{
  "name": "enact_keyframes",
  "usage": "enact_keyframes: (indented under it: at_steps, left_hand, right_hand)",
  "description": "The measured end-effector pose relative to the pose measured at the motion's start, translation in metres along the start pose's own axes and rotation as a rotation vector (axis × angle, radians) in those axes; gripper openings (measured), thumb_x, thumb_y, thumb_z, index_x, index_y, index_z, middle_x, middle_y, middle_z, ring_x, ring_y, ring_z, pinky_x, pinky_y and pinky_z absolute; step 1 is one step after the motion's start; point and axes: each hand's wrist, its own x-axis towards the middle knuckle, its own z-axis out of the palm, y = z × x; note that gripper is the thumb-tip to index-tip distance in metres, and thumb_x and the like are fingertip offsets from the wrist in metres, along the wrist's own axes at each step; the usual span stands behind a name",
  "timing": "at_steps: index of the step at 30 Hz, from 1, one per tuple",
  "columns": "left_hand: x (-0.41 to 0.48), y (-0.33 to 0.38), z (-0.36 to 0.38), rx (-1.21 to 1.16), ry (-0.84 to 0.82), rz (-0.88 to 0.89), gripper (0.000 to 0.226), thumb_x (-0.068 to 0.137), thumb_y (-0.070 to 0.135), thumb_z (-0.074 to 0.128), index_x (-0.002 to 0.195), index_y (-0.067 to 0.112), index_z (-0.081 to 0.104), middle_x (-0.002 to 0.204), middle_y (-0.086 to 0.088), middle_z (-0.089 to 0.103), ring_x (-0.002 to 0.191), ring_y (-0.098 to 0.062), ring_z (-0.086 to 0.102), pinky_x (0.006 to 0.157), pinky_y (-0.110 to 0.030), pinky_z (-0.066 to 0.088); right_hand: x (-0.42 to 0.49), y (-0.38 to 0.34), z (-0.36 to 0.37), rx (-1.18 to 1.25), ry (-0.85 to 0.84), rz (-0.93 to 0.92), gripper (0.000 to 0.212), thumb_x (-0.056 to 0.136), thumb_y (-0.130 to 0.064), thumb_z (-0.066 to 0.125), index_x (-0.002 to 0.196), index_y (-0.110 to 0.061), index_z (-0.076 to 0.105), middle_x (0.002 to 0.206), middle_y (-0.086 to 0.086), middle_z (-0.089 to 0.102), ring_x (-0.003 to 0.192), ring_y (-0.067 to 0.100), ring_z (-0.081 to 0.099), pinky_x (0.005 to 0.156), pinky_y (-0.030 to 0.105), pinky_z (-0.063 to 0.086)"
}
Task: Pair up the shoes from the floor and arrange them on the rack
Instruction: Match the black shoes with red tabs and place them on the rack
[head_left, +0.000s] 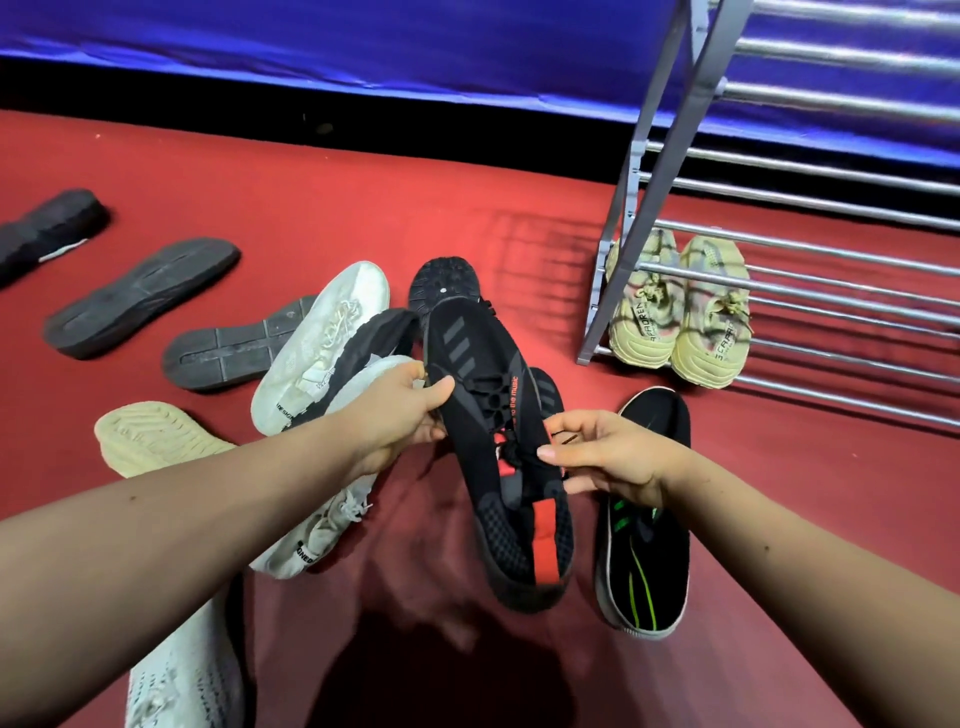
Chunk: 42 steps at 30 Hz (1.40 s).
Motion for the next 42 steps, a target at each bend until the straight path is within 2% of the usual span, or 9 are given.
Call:
enact_keyframes:
  at_steps: [3, 7, 13, 16, 20, 26, 32, 36, 42]
  left_hand:
    - [0.009, 0.004, 0.019, 0.027, 0.006, -0.012, 0.016, 0.093, 0.022, 0.057, 0.104, 0.010, 0.054, 0.104, -0.016, 0.068, 0.087, -0.027, 0.066, 0.072, -0.031, 0.056]
    - [0.017, 0.007, 0.043, 0.076, 0.005, -0.043, 0.023, 0.094, 0.035, 0.054, 0.103, 0.015, 0.056, 0.103, -0.016, 0.065, 0.071, -0.025, 0.068, 0.060, -0.024, 0.056]
    - [0.012, -0.039, 0.051, 0.884, -0.053, -0.402, 0.042, 0.086, 0.050, 0.058, 0.100, 0.010, 0.056, 0.089, -0.011, 0.057, 0.068, -0.025, 0.059, 0.058, -0.027, 0.048]
    - [0.000, -0.065, 0.067, 0.722, -0.134, -0.509, 0.035, 0.084, 0.044, 0.064, 0.107, 0.019, 0.055, 0.104, -0.008, 0.059, 0.087, -0.026, 0.061, 0.071, -0.034, 0.050]
    - [-0.003, -0.086, 0.080, 0.704, -0.059, -0.442, 0.013, 0.088, 0.021, 0.062, 0.077, 0.017, 0.057, 0.073, -0.002, 0.057, 0.066, -0.018, 0.055, 0.053, -0.025, 0.047]
    - [-0.007, -0.092, 0.070, 0.483, 0.012, -0.375, 0.014, 0.088, 0.002, 0.057, 0.083, 0.015, 0.055, 0.061, 0.000, 0.051, 0.050, -0.012, 0.046, 0.043, -0.022, 0.042]
    - [-0.014, -0.081, 0.073, 0.363, -0.028, -0.340, 0.021, 0.089, 0.004, 0.058, 0.108, 0.011, 0.050, 0.083, -0.003, 0.061, 0.064, -0.015, 0.059, 0.071, -0.036, 0.055]
    - [-0.018, -0.071, 0.083, 0.355, -0.057, -0.281, 0.024, 0.088, 0.006, 0.061, 0.110, 0.011, 0.050, 0.089, -0.002, 0.060, 0.068, -0.014, 0.058, 0.085, -0.043, 0.054]
    - [-0.020, -0.053, 0.114, 0.419, -0.087, -0.206, 0.019, 0.087, 0.012, 0.064, 0.100, 0.018, 0.051, 0.102, -0.004, 0.063, 0.080, -0.014, 0.060, 0.065, -0.031, 0.056]
  right_hand:
    - [-0.005, 0.005, -0.011, -0.061, 0.133, -0.051, 0.020, 0.084, 0.002, 0.063, 0.071, -0.011, 0.054, 0.054, -0.007, 0.041, 0.043, 0.000, 0.044, 0.042, 0.015, 0.042]
    - [-0.019, 0.016, -0.036, -0.045, 0.234, -0.050, 0.012, 0.083, 0.004, 0.062, 0.091, -0.005, 0.063, 0.077, 0.013, 0.053, 0.057, 0.011, 0.052, 0.048, 0.019, 0.045]
    - [-0.038, 0.033, -0.066, -0.072, 0.349, 0.098, 0.011, 0.081, 0.003, 0.059, 0.088, -0.006, 0.059, 0.071, 0.011, 0.053, 0.052, 0.010, 0.052, 0.044, 0.022, 0.050]
    - [-0.044, 0.042, -0.079, -0.076, 0.423, 0.155, 0.019, 0.081, 0.002, 0.058, 0.072, -0.014, 0.052, 0.063, 0.005, 0.051, 0.048, 0.010, 0.049, 0.044, 0.023, 0.050]
    - [-0.049, 0.051, -0.091, -0.067, 0.452, 0.189, 0.016, 0.081, 0.000, 0.058, 0.072, -0.013, 0.056, 0.068, 0.009, 0.052, 0.053, 0.014, 0.048, 0.045, 0.024, 0.051]
    - [-0.045, 0.056, -0.094, -0.042, 0.445, 0.193, 0.010, 0.080, -0.004, 0.061, 0.076, -0.012, 0.057, 0.073, 0.012, 0.053, 0.060, 0.017, 0.049, 0.053, 0.028, 0.055]
    - [-0.055, 0.057, -0.098, 0.051, 0.406, 0.155, 0.020, 0.081, 0.002, 0.057, 0.097, -0.011, 0.060, 0.088, 0.013, 0.060, 0.080, 0.025, 0.054, 0.057, 0.028, 0.057]
    - [-0.069, 0.054, -0.105, 0.085, 0.408, 0.145, 0.019, 0.080, 0.004, 0.057, 0.086, -0.014, 0.061, 0.084, 0.010, 0.062, 0.079, 0.023, 0.052, 0.054, 0.025, 0.054]
    - [-0.098, 0.057, -0.124, 0.127, 0.409, 0.111, 0.028, 0.071, 0.001, 0.064, 0.094, -0.014, 0.059, 0.088, 0.011, 0.061, 0.083, 0.024, 0.055, 0.053, 0.025, 0.055]
